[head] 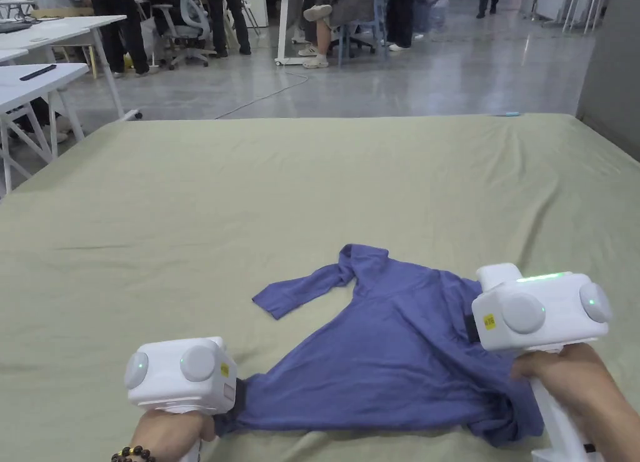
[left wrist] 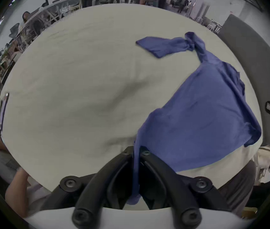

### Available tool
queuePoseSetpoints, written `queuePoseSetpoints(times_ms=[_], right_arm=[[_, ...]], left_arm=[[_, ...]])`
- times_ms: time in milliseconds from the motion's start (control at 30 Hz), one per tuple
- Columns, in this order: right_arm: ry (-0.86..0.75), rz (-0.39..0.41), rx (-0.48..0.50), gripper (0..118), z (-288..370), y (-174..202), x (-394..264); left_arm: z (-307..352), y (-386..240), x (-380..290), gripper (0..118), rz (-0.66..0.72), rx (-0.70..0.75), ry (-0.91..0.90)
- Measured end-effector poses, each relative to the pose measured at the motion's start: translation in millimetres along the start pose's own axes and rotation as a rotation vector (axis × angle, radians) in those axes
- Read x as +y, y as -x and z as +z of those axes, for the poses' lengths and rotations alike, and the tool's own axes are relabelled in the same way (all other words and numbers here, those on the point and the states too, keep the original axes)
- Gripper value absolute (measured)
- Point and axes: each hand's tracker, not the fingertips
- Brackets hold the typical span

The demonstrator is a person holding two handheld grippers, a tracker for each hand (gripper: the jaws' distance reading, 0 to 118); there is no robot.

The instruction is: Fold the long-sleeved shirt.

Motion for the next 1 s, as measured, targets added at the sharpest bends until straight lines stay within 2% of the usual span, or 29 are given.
queuePoseSetpoints(times_ms=[67, 133, 200, 233, 267, 300, 333, 367, 467, 633, 667, 700, 733, 767, 800, 833, 900, 933, 1000], right_arm=[[0.031, 0.048, 0.006, 0, -9.7, -6.9, 28.2], [0.035, 0.075, 0.01, 0, -23.4, -13.6, 66.9], [0.046, 0.144, 0.016, 0, -40.0, -20.8, 100.6], [0.058, 0.174, 0.03, 17, -52.9, -19.4, 122.5], [0.074, 0.203, 0.061, 55, -69.6, -22.0, 141.7], [0.104, 0.228, 0.083, 79, -86.4, -23.3, 156.2], [0.139, 0.264, 0.1, 85, -106.1, -23.7, 170.4], [0.168, 0.303, 0.12, 83, -125.6, -22.4, 182.8], [0.257, 0.379, 0.088, 83, -178.5, -21.2, 200.8], [0.405, 0.373, 0.13, 81, -243.8, -21.1, 199.1], [0.45, 0.389, 0.104, 71, -255.1, -20.7, 195.2], [0.496, 0.418, 0.084, 69, -264.9, -19.8, 191.6], [0.476, 0.392, 0.128, 67, -266.5, -19.7, 189.6], [0.46, 0.393, 0.108, 58, -266.4, -16.7, 192.1], [0.465, 0.395, 0.103, 37, -263.2, -16.5, 193.5], [0.458, 0.399, 0.116, 0, -256.0, -15.6, 196.1], [0.388, 0.429, 0.084, 0, -234.6, -7.4, 203.4], [0.405, 0.408, 0.08, 0, -224.2, -6.5, 206.4], [0.301, 0.397, 0.071, 0, -189.4, -12.7, 219.6]], left_arm=[[10.8, -6.5, 10.9, 0, -0.038, -0.007, -0.068], [15.6, -12.4, 26.2, 0, -0.051, -0.047, -0.062], [19.3, -17.5, 38.8, 0, -0.042, -0.071, -0.09], [19.6, -20.9, 45.8, 0, -0.049, -0.074, -0.098], [18.9, -23.2, 52.0, 0, -0.052, -0.082, -0.109], [17.9, -24.5, 56.8, 0, -0.051, -0.091, -0.12], [16.1, -25.8, 61.2, 0, -0.047, -0.105, -0.125], [13.6, -26.3, 65.0, 0, -0.04, -0.123, -0.125], [3.6, -25.1, 71.1, 0, -0.018, -0.152, -0.111], [-7.3, -21.1, 76.2, 0, -0.017, -0.154, -0.104], [-8.3, -18.8, 77.1, 0, -0.011, -0.161, -0.099], [-9.5, -16.5, 78.0, 0, -0.007, -0.17, -0.094], [-10.2, -15.3, 78.7, 0, 0.001, -0.175, -0.09], [-10.5, -14.7, 79.6, 0, 0.004, -0.174, -0.087], [-10.5, -14.8, 80.0, 0, 0.002, -0.172, -0.086], [-9.4, -14.6, 79.8, 0, 0.0, -0.166, -0.089], [-4.6, -15.4, 83.4, 0, 0.003, -0.15, -0.106], [1.1, -15.9, 87.1, 0, 0.003, -0.146, -0.121], [20.9, -15.6, 98.5, 0, -0.011, -0.143, -0.186]])
